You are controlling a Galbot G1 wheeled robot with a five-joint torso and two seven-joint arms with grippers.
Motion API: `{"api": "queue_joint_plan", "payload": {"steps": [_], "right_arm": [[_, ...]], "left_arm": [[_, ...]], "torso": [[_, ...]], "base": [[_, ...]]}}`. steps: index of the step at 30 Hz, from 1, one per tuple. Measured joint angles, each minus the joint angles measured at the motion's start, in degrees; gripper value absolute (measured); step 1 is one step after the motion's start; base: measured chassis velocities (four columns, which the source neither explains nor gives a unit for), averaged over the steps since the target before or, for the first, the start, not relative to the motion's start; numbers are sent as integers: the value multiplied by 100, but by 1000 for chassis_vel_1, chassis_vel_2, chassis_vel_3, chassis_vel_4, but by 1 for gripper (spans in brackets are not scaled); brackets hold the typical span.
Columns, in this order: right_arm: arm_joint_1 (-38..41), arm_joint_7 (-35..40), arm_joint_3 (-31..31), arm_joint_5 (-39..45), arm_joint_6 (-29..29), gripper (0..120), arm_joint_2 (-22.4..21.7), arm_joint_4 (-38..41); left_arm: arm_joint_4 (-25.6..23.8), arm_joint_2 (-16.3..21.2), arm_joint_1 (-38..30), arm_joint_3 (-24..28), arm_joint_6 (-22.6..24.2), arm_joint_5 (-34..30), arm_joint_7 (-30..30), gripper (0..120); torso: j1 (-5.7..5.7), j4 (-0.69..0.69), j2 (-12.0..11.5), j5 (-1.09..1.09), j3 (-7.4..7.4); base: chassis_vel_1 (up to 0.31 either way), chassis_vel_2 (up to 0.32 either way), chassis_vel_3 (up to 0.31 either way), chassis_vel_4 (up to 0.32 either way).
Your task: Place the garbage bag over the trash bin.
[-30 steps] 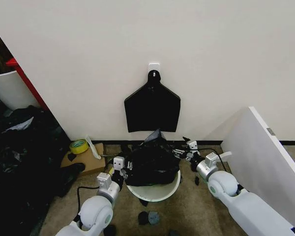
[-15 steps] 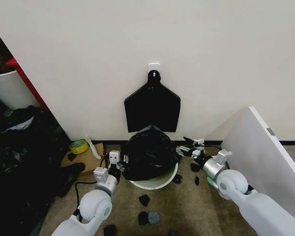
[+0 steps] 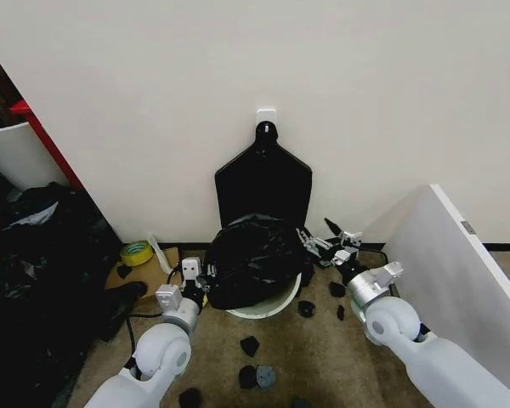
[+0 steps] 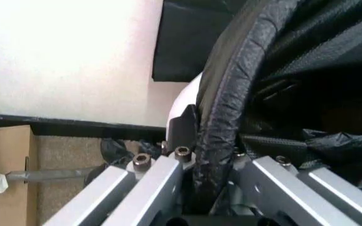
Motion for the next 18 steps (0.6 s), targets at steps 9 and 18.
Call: {"api": "queue_joint_plan", "payload": {"steps": [9,18], "right_arm": [[-745,-836,-124,-1930,328,100,-291,888],[-917,-1251,-276,-4390,-352,96,-418,980]], "left_arm": [[6,-20,-103,-108,151,-213,-167,0],[-65,-82,-16,-70,156,-92,-188,0]], "torso": [[0,0,0,-1,0],[-1,0,0,1,0]], "base": [[0,0,0,0],[0,0,0,0]]}}
